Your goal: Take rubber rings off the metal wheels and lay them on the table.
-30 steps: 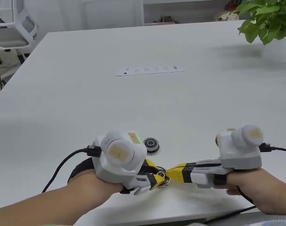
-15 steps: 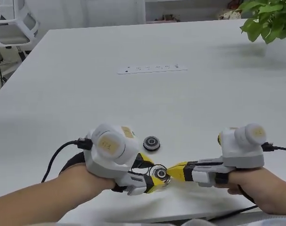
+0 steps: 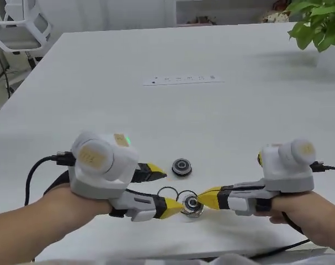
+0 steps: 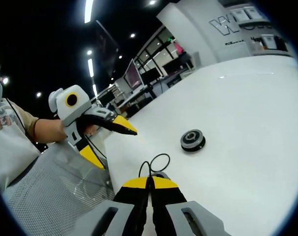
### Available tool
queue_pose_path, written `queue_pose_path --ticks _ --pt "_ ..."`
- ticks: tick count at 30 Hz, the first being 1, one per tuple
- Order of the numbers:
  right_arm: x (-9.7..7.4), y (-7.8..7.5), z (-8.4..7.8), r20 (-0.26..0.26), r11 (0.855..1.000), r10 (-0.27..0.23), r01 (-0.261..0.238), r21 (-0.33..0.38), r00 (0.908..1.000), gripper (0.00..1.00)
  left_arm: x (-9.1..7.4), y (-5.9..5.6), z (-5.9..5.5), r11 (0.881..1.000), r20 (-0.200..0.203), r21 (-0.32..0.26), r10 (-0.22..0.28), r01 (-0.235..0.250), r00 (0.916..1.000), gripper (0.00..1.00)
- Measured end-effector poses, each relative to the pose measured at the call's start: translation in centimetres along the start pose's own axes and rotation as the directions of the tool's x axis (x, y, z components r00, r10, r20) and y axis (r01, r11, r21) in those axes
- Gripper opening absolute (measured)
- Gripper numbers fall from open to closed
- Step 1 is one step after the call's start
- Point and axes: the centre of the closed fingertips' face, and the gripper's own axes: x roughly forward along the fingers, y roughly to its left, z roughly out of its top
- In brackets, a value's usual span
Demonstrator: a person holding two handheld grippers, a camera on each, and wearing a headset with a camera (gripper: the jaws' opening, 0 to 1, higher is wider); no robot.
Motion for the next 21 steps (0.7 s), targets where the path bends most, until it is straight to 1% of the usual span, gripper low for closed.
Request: queue_pose_path --ticks 3,5,7,13,15,18,21 --pt "0.1 0.3 0.7 -0.002 1.0 0.0 0.0 -0.011 1.0 0.0 -0.8 0.4 0.0 1.0 0.016 -0.015 0.01 -0.01 0.9998 0.5" --pt "0.3 0.5 1.1 -0.005 1.0 0.005 -0.005 -0.018 1.0 0.0 -1.3 0.8 -0.2 1.0 0.016 -0.019 0.024 -0.024 0.9996 0.52" --pt "0.3 0.2 1.2 -0.007 1.0 0.009 -0.009 -0.023 0.9999 0.0 -1.8 1.2 -0.3 0.999 0.018 -0.028 0.037 -0.036 0.9991 0.53" --pt "1.0 0.8 2.2 -0.019 0.999 0.023 -0.023 -0.039 0.9996 0.0 -3.0 1.9 -0.4 0.997 0.033 -0.051 0.059 -0.057 0.9977 0.59" --pt "1.1 0.4 2.3 -0.026 0.998 0.026 -0.027 -0.048 0.9993 0.0 -3.4 2.2 -0.6 0.996 0.032 -0.056 0.068 -0.066 0.9971 0.6" --pt "1.4 0.4 2.8 -0.032 0.998 0.029 -0.031 -0.054 0.9991 0.0 -3.9 2.6 -1.0 0.995 0.031 -0.066 0.08 -0.078 0.9963 0.62" --pt "1.9 0.4 2.9 -0.049 0.997 0.028 -0.031 -0.064 0.9984 0.0 -4.4 3.0 -1.2 0.993 0.032 -0.077 0.094 -0.091 0.9951 0.63"
